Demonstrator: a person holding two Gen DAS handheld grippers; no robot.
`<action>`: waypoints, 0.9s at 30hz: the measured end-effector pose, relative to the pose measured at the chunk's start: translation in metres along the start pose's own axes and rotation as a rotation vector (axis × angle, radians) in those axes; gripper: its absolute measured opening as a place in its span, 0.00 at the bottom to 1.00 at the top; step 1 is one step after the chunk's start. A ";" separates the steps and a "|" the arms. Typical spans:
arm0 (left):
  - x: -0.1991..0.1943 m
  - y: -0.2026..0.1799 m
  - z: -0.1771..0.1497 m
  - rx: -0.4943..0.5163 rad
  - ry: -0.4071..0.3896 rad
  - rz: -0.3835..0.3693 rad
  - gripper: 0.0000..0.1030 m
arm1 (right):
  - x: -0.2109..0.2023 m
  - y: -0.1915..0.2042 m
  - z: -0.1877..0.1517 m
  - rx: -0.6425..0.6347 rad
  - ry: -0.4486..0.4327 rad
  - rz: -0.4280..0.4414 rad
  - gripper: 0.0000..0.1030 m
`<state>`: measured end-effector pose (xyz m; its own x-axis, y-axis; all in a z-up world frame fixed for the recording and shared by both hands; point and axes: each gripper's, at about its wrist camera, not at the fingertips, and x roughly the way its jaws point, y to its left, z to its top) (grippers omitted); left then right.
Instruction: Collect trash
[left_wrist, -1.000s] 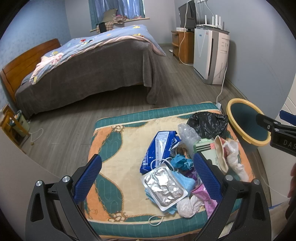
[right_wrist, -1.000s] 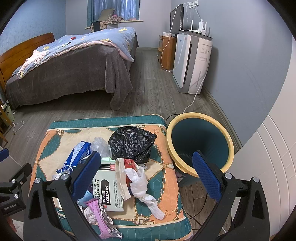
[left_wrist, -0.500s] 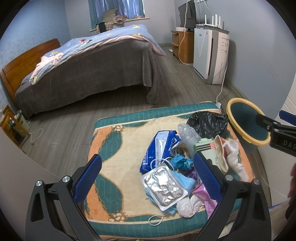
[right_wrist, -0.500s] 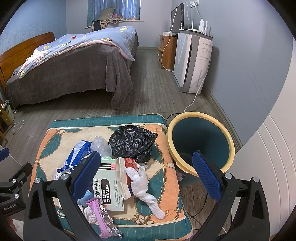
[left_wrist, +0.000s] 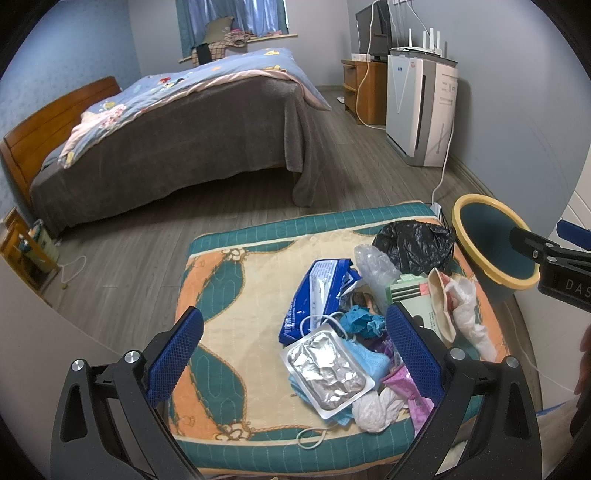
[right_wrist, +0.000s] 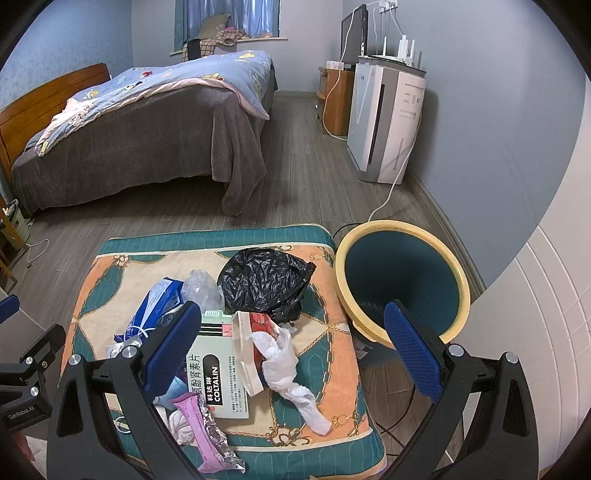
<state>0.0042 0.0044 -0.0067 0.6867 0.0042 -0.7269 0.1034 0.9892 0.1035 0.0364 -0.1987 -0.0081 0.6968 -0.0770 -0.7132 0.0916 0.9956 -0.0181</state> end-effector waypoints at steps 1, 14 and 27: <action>0.000 0.000 0.000 0.000 0.000 -0.001 0.95 | 0.000 0.000 0.001 0.000 0.000 0.000 0.95; 0.000 0.000 0.000 0.001 0.001 -0.002 0.95 | 0.001 -0.001 0.000 -0.001 0.001 -0.001 0.95; 0.040 -0.009 -0.018 0.013 0.090 -0.009 0.95 | 0.068 -0.016 -0.014 -0.006 0.269 -0.012 0.95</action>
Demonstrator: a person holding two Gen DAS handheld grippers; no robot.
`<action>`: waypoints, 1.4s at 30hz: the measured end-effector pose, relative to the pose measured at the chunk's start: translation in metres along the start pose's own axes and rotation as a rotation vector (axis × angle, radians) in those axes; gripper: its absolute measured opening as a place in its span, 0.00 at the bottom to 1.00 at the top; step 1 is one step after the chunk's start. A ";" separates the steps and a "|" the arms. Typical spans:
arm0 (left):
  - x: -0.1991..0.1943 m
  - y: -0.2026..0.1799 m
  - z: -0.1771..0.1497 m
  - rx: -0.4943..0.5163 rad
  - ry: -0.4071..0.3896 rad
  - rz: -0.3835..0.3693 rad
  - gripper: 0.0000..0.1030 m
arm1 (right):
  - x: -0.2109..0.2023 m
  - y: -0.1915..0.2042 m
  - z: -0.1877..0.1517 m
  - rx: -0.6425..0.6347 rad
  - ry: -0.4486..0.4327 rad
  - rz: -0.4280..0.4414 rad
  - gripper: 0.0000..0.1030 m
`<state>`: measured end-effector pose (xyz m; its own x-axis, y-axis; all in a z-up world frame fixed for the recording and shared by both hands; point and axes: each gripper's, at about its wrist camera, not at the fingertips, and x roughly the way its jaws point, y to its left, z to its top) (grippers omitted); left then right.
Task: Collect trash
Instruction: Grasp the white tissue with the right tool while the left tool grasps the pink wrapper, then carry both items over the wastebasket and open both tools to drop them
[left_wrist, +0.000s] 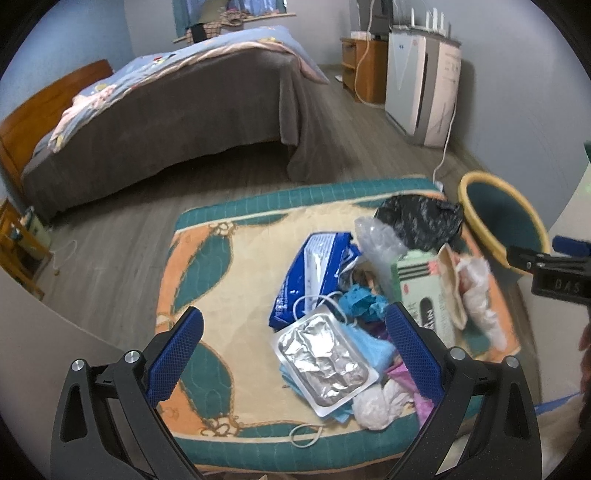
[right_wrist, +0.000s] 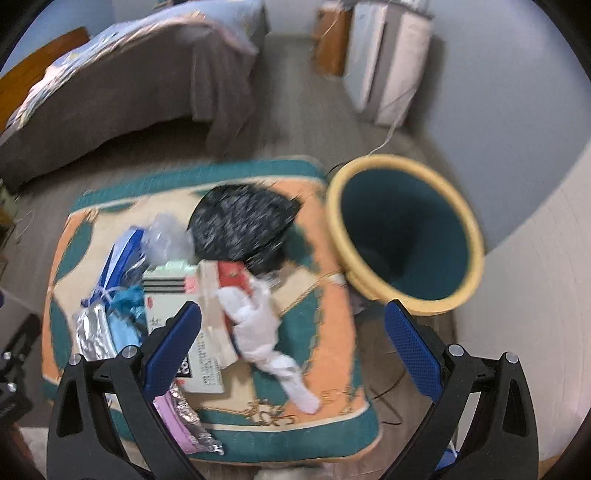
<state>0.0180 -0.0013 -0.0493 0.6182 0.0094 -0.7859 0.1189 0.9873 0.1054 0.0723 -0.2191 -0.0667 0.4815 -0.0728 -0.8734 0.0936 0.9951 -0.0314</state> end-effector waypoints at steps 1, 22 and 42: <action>0.004 -0.004 -0.002 0.015 0.006 -0.001 0.95 | 0.006 0.003 -0.001 -0.017 0.013 -0.014 0.95; 0.043 -0.101 -0.054 0.146 0.156 -0.192 0.73 | 0.041 0.015 0.008 0.010 0.121 0.161 0.05; 0.011 -0.089 -0.019 0.173 0.040 -0.234 0.19 | -0.024 -0.051 0.054 0.146 -0.058 0.225 0.05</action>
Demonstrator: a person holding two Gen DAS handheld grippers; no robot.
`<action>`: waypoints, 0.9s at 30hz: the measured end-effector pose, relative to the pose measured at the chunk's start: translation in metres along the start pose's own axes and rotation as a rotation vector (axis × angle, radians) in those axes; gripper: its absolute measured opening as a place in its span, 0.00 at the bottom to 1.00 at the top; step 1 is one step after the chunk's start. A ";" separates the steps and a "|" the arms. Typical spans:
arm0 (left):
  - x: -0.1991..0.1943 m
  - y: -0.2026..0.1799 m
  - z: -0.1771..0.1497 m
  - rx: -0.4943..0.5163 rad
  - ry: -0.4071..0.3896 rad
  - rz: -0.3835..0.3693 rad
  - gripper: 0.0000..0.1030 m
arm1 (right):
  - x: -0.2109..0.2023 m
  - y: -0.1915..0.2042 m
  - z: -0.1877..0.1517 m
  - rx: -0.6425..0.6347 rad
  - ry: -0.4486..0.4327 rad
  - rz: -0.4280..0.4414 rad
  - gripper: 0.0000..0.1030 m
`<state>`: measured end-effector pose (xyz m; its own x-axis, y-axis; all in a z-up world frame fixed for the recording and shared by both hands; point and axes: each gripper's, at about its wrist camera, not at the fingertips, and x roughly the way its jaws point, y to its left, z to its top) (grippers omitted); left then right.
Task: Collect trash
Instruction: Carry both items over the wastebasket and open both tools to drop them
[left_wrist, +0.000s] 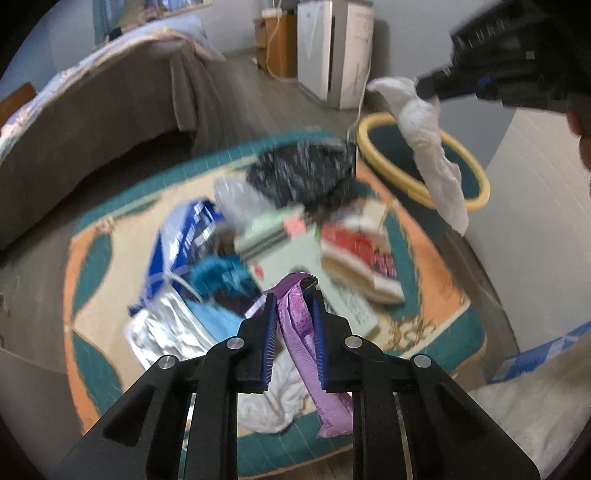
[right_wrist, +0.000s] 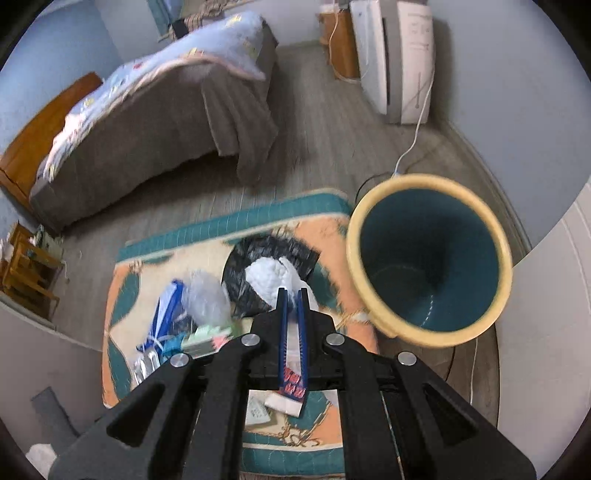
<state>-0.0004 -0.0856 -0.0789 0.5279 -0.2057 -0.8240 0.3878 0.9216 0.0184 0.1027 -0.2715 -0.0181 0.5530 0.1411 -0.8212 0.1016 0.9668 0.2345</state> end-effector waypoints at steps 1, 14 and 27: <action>-0.006 0.000 0.006 0.003 -0.021 0.007 0.19 | -0.005 -0.007 0.005 0.016 -0.014 0.010 0.05; -0.007 -0.027 0.099 0.100 -0.121 -0.013 0.19 | 0.010 -0.103 0.036 0.140 -0.059 -0.066 0.05; 0.076 -0.104 0.163 0.187 -0.091 -0.145 0.20 | 0.042 -0.186 0.038 0.286 -0.059 -0.147 0.05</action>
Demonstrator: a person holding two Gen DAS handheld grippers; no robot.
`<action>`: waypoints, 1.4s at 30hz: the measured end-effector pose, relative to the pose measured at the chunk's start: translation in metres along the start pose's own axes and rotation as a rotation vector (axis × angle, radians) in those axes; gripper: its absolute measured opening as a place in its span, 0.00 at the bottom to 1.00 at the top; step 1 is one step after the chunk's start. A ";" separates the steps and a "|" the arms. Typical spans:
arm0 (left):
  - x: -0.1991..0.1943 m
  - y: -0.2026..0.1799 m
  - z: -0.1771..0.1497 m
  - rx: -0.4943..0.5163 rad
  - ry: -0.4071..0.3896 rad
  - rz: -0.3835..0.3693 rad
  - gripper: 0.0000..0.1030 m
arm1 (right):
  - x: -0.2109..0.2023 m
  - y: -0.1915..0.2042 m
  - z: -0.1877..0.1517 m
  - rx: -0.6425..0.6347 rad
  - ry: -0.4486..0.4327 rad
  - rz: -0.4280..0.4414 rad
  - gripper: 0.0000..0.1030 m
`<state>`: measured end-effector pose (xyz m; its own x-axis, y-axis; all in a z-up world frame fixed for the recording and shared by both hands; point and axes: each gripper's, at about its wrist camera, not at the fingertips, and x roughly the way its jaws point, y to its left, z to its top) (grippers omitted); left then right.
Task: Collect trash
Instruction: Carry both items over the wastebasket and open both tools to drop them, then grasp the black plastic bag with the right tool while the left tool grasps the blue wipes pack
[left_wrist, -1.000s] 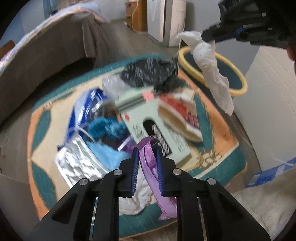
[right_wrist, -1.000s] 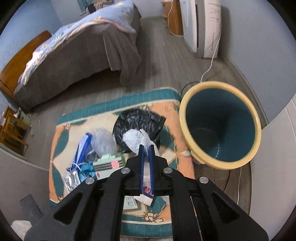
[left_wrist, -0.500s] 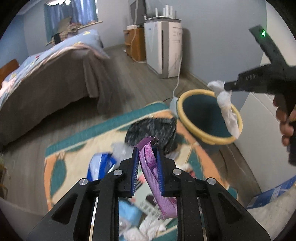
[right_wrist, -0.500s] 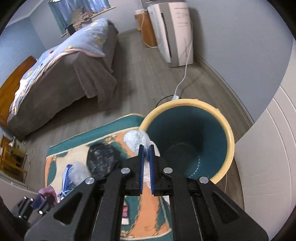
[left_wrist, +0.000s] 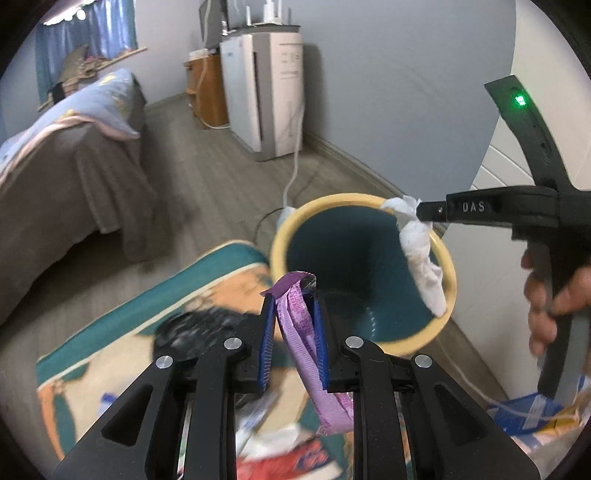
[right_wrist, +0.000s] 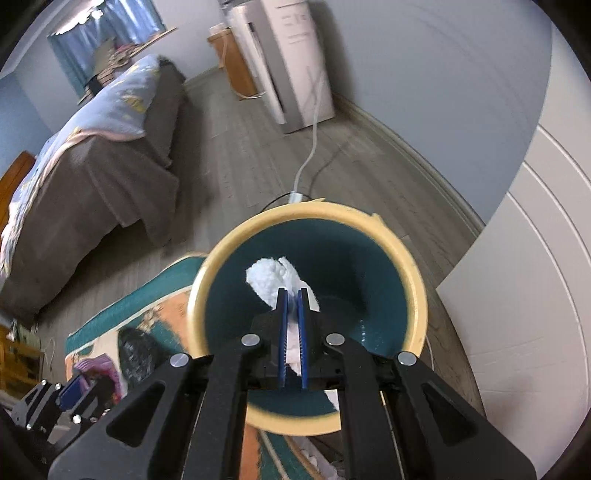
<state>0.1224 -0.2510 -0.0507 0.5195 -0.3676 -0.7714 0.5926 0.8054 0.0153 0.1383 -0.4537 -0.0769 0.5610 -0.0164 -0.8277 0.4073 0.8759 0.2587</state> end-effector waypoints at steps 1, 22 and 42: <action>0.011 -0.005 0.005 0.008 0.003 -0.008 0.20 | 0.002 -0.002 0.000 0.007 0.001 -0.001 0.05; 0.020 -0.019 0.026 0.000 -0.082 0.015 0.83 | -0.005 -0.010 0.005 0.117 -0.064 0.022 0.63; -0.119 0.094 -0.037 -0.070 -0.099 0.226 0.93 | -0.050 0.118 -0.010 -0.079 -0.091 0.037 0.94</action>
<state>0.0935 -0.1141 0.0186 0.6936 -0.2153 -0.6875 0.4121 0.9013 0.1334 0.1509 -0.3449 -0.0102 0.6392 -0.0244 -0.7687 0.3291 0.9120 0.2447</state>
